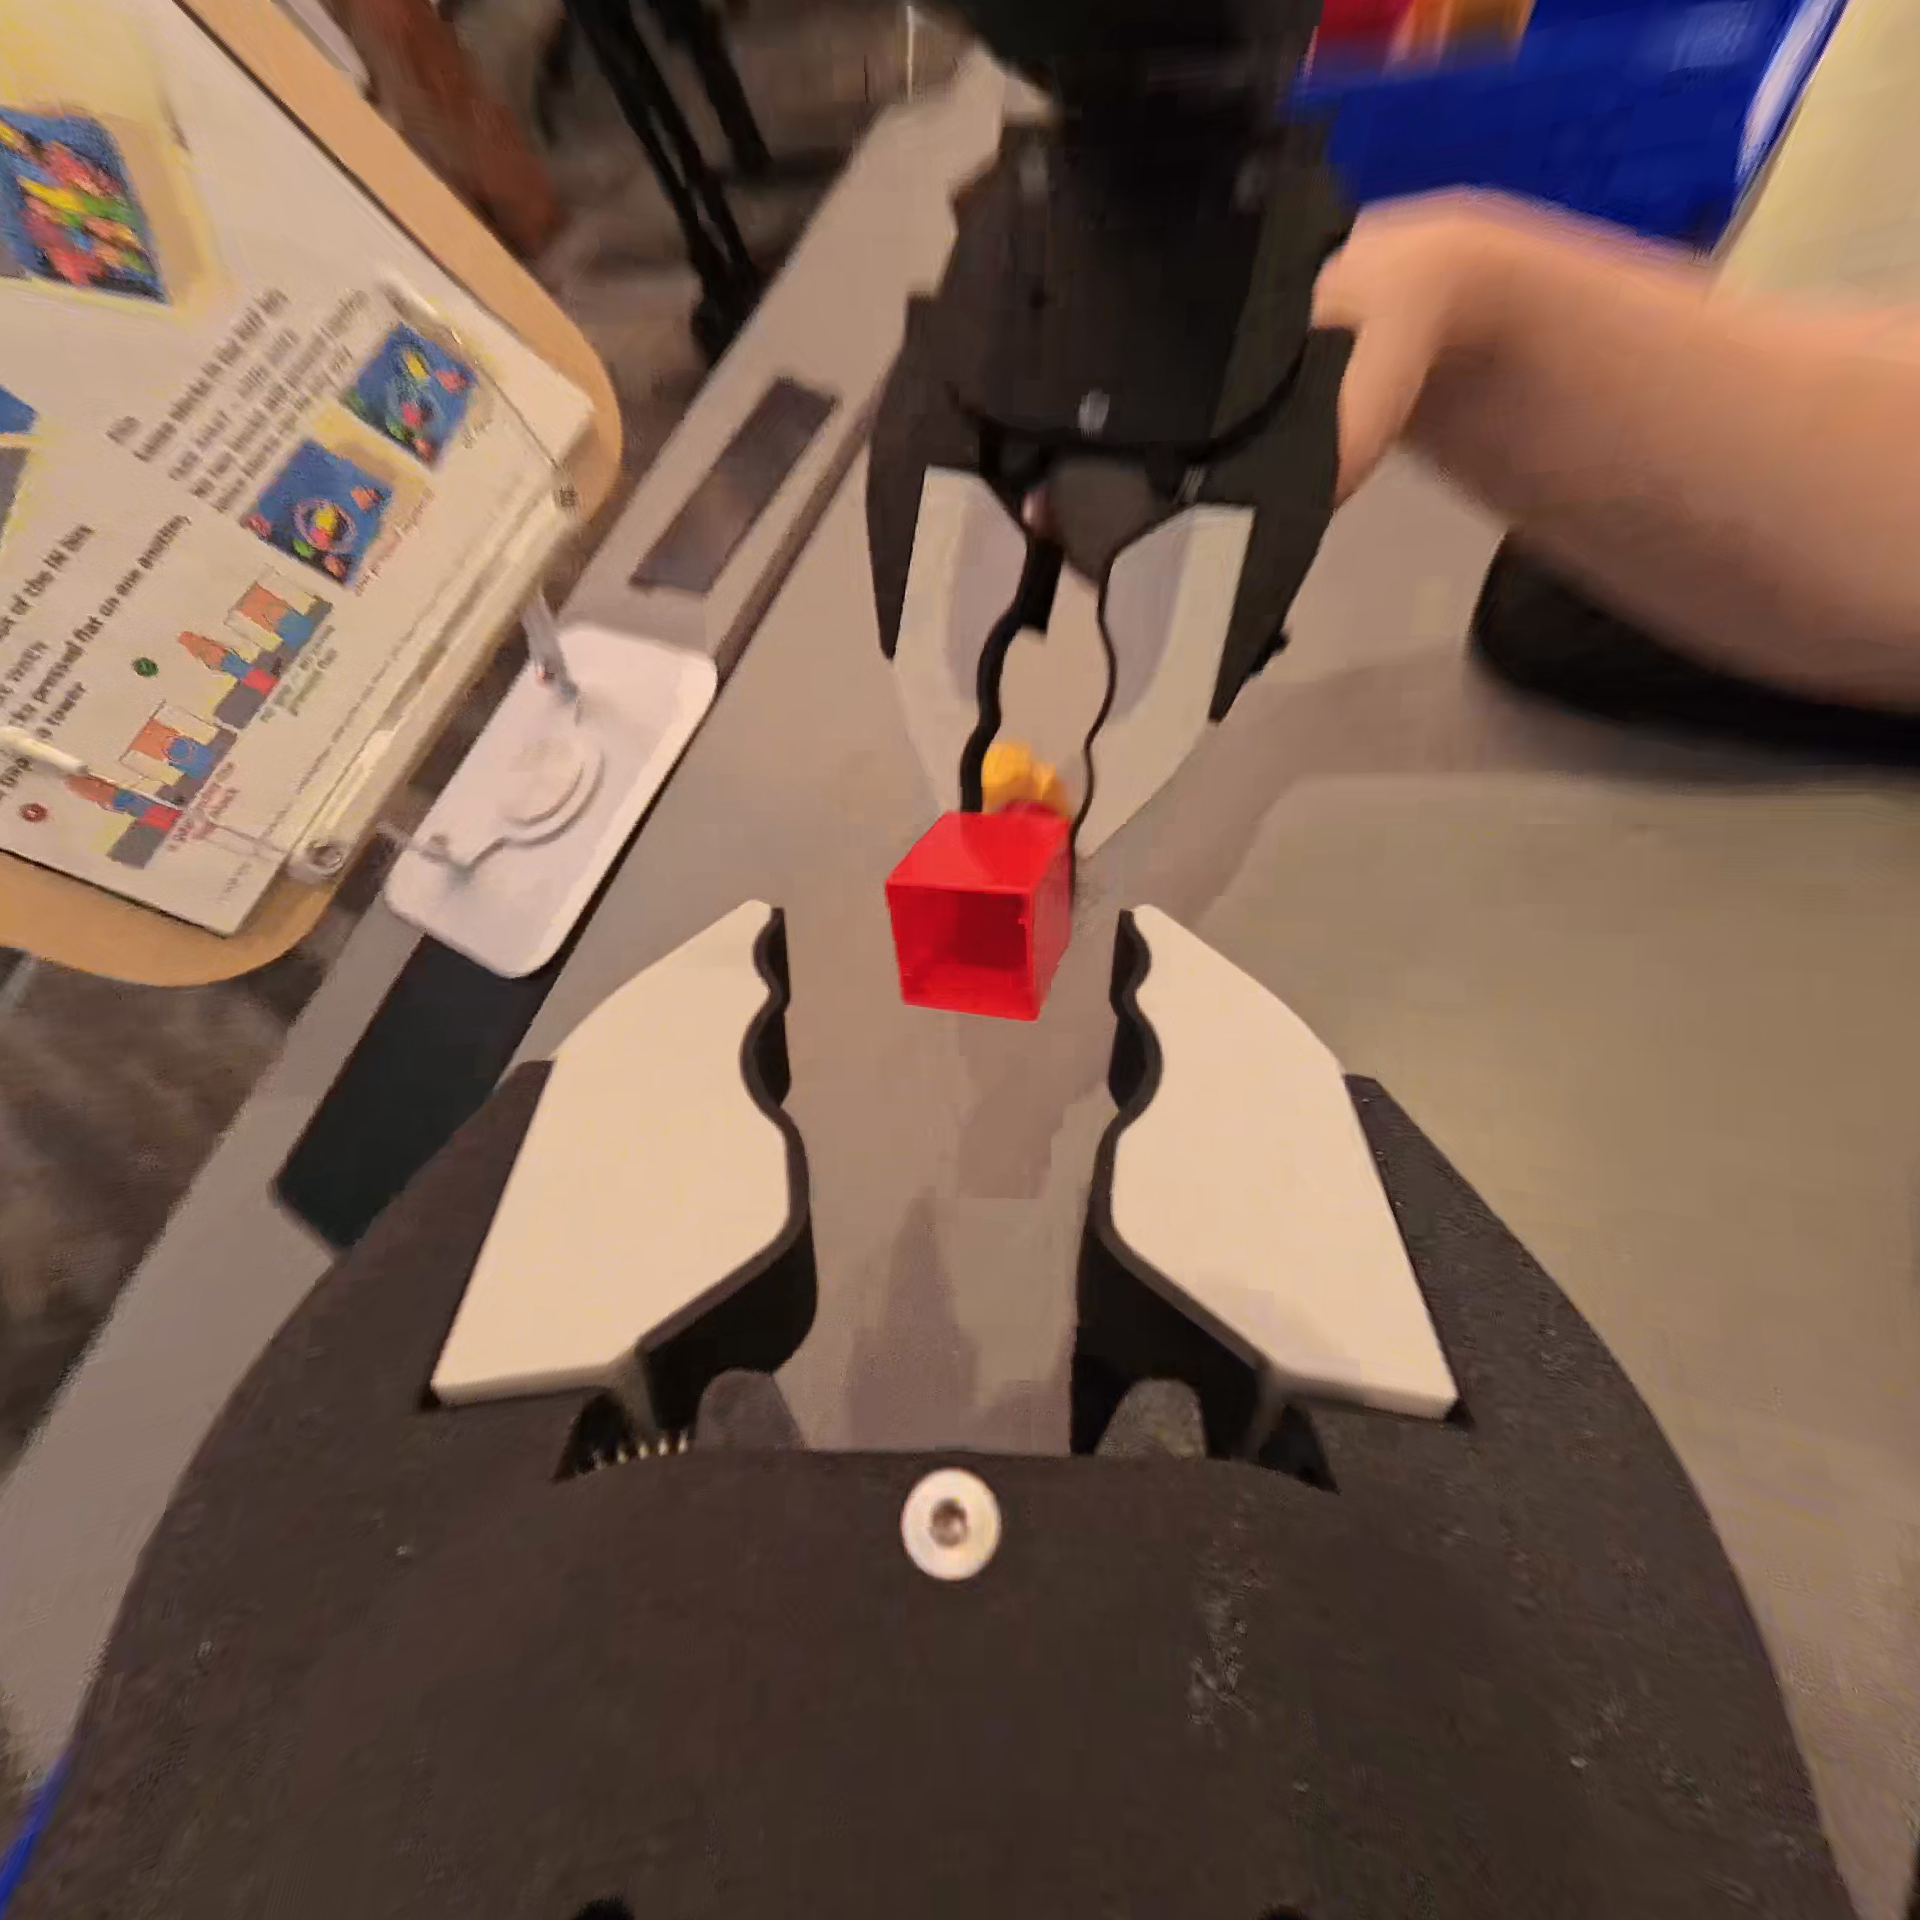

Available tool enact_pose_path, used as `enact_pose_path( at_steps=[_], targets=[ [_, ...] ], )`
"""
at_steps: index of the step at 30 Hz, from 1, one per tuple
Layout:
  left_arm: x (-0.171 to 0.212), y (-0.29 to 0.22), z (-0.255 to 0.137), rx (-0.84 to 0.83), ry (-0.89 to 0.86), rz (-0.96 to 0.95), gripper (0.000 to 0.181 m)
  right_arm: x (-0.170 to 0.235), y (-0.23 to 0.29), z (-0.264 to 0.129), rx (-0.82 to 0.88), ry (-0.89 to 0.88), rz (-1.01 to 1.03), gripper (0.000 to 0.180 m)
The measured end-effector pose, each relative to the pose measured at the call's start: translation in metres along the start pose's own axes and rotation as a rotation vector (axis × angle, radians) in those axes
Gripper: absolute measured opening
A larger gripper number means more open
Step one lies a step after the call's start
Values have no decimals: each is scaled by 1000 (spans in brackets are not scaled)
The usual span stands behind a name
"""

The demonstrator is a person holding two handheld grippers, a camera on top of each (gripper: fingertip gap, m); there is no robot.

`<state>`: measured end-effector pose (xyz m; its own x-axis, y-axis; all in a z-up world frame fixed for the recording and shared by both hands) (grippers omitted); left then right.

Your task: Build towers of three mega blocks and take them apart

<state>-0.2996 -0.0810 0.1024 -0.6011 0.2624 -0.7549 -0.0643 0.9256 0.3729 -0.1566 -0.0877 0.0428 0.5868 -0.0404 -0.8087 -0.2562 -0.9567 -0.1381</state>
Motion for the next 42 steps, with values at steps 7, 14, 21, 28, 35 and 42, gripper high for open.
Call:
enact_pose_path(
  at_steps=[7,14,21,28,35,42],
  targets=[
    [6,-17,36,89,329,151,52,-7,15,12,-7,139,-92,28],
    [18,-15,43,117,224,-26,37,-7,13,-1,7,76,-101,28],
    [22,-8,15,42,-226,-257,36,-18,2,-27,-39,-351,-25,37],
    [17,-15,5,84,-413,-342,36,-29,7,-31,-168,-640,-41,37],
    [17,-23,11,97,-461,-336,37,-26,9,-36,-195,-587,-43,28],
    [37,-17,1,29,-382,-335,53,61,-3,-81,-1,-67,157,28]
  ],
)
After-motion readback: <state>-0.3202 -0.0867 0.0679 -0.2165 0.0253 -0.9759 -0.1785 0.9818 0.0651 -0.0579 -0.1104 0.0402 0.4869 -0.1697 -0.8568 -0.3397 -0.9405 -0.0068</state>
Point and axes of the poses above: each gripper's, where its closed fingertips meet, z out along the fingers, x out of its underside, y = z × x across the jaws, the point moved 8 cm from there along -z, back along the fingers, and after that the axes turned 5 degrees about -x, right-handed, at the moved point
